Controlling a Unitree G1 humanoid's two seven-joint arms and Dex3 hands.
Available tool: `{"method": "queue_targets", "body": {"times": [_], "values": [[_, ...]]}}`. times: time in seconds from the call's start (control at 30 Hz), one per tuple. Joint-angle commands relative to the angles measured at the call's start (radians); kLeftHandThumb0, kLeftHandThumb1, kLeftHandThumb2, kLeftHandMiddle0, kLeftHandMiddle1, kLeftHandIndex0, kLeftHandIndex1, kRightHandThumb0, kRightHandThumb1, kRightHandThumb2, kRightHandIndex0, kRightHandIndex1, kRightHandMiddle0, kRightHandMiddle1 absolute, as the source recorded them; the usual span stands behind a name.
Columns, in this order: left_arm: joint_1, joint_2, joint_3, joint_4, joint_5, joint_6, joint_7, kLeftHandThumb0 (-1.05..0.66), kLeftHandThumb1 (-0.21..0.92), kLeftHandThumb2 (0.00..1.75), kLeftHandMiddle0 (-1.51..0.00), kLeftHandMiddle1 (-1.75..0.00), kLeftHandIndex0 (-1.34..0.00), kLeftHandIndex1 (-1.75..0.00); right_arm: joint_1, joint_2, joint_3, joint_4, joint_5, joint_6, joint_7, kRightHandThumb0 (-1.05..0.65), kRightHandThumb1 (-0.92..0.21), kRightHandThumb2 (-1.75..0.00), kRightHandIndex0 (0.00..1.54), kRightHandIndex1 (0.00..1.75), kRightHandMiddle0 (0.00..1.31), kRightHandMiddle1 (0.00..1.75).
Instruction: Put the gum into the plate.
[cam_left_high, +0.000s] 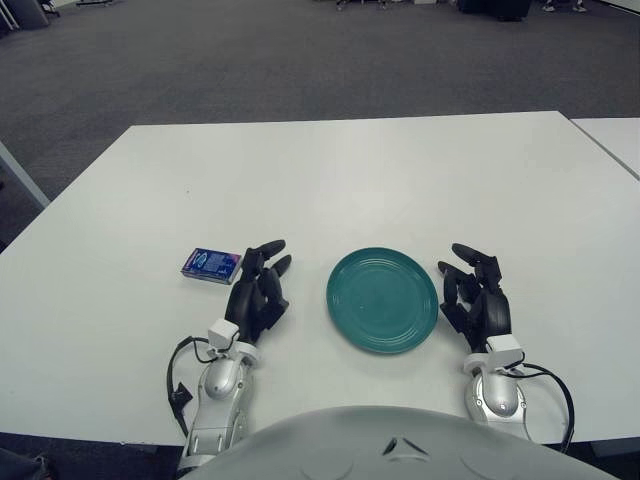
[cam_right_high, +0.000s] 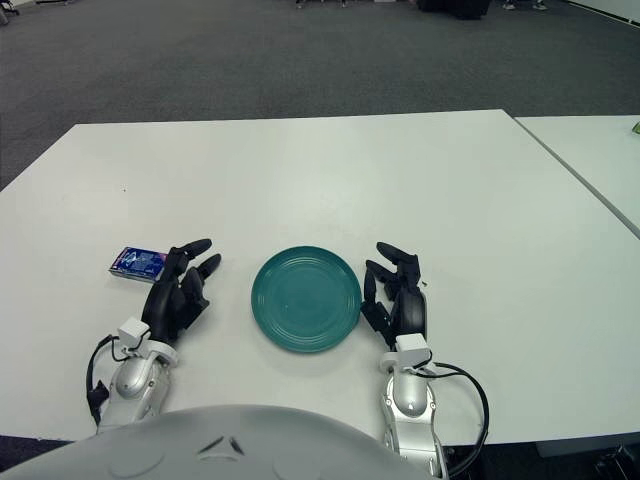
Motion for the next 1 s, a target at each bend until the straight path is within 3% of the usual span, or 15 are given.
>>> {"method": "queue_targets", "body": {"times": [0.0,0.97], "values": [[0.001,0.010,0.010,0.032,-0.008,0.004,-0.014,-0.84,0.92,0.92,-0.36,-0.58,-0.08,-1.08,0.023,0.013,-0.006,0.090,0.013,0.029,-0.004,-0.61,-0.92,-0.72,0.38,0.53,0.00,1.02],[0.021,0.005,-0.012,-0.015,0.009,0.009,-0.014,-0.83,0.92,0.93,-0.36,-0.57,-0.09,-1.08,0.004,0.006,-0.020,0.058,0.013,0.045,0.001,-0.61,-0.92,-0.75,0.39,0.49,0.00,1.04]]}}
